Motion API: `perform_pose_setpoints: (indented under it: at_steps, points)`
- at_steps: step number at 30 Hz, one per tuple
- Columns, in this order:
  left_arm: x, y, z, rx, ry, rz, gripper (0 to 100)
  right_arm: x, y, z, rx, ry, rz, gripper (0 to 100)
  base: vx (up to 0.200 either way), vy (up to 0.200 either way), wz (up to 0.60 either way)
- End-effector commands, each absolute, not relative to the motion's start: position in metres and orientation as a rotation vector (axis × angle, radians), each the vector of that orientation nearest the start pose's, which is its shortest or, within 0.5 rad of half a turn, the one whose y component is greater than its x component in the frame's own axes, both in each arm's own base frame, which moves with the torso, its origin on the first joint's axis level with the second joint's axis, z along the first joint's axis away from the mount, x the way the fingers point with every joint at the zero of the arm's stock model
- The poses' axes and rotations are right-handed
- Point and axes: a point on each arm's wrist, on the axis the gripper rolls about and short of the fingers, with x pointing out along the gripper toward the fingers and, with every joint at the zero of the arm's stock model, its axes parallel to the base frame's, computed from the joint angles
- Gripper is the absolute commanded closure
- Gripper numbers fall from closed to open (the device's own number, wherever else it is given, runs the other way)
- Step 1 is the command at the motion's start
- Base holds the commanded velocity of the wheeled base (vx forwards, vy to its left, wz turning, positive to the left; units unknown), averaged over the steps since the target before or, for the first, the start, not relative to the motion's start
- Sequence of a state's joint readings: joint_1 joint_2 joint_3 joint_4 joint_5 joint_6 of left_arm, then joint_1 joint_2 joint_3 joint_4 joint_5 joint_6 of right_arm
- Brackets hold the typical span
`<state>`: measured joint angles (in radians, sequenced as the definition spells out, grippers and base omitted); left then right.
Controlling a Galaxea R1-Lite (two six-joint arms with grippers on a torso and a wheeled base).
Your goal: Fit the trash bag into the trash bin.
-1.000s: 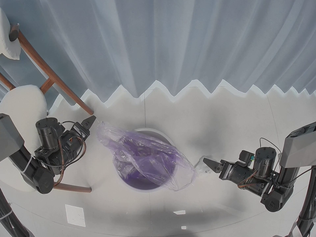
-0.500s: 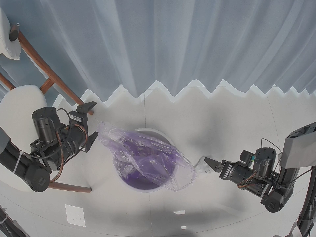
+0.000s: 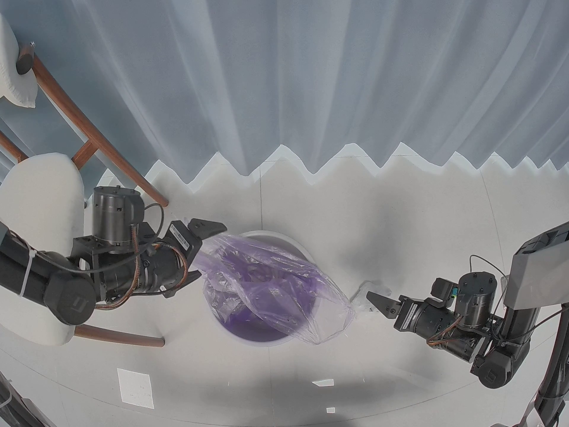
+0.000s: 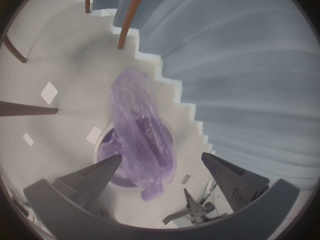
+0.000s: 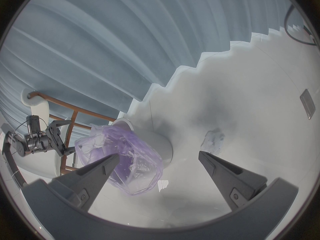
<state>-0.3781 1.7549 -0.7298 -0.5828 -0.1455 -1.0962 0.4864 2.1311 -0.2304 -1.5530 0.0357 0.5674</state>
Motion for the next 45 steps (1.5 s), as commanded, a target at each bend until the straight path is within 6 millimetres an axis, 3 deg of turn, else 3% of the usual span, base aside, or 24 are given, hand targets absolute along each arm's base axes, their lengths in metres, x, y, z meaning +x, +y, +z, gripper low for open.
perform_pose_setpoints:
  at_steps: [1, 3, 7, 12, 13, 20, 22, 25, 32, 40, 45]
  points:
    - [0.29, -0.133, 0.187, -0.86, 0.869, -0.258, 0, 0.232, 0.134, 0.031, 0.465, 0.476, 0.428, 0, 0.0, 0.0, 0.0]
    - [0.291, -0.133, 0.186, -0.813, 0.906, -0.252, 0, 0.23, 0.137, 0.03, 0.461, 0.481, 0.44, 0, 0.0, 0.0, 0.0]
    - [0.304, -0.138, 0.161, -0.687, 0.96, -0.258, 0, 0.227, 0.142, 0.03, 0.453, 0.48, 0.439, 0, 0.0, 0.0, 0.0]
    - [0.314, -0.146, 0.145, -0.655, 1.001, -0.255, 0, 0.228, 0.142, 0.028, 0.45, 0.483, 0.43, 0, 0.0, 0.0, 0.0]
    - [0.316, -0.148, 0.139, -0.647, 1.015, -0.245, 100, 0.229, 0.143, 0.026, 0.449, 0.487, 0.428, 0, 0.0, 0.0, 0.0]
    - [0.313, -0.14, 0.122, -0.635, 1.067, -0.197, 100, 0.231, 0.145, 0.021, 0.444, 0.499, 0.426, 0, 0.0, 0.0, 0.0]
    - [0.304, -0.138, 0.114, -0.618, 1.098, -0.175, 100, 0.231, 0.145, 0.02, 0.443, 0.503, 0.425, 0, 0.0, 0.0, 0.0]
    - [0.27, -0.127, 0.102, -0.54, 1.133, -0.115, 100, 0.234, 0.146, 0.016, 0.441, 0.508, 0.421, 0, 0.0, 0.0, 0.0]
    - [0.233, -0.106, 0.075, -0.397, 1.237, -0.102, 100, 0.24, 0.157, 0.013, 0.44, 0.498, 0.444, 0, 0.0, 0.0, 0.0]
    - [0.238, -0.107, 0.034, -0.345, 1.228, -0.029, 100, 0.248, 0.169, 0.006, 0.437, 0.487, 0.467, 0, 0.0, 0.0, 0.0]
    - [0.254, -0.113, 0.009, -0.343, 1.156, -0.028, 100, 0.251, 0.17, 0.01, 0.443, 0.465, 0.473, 0, 0.0, 0.0, 0.0]
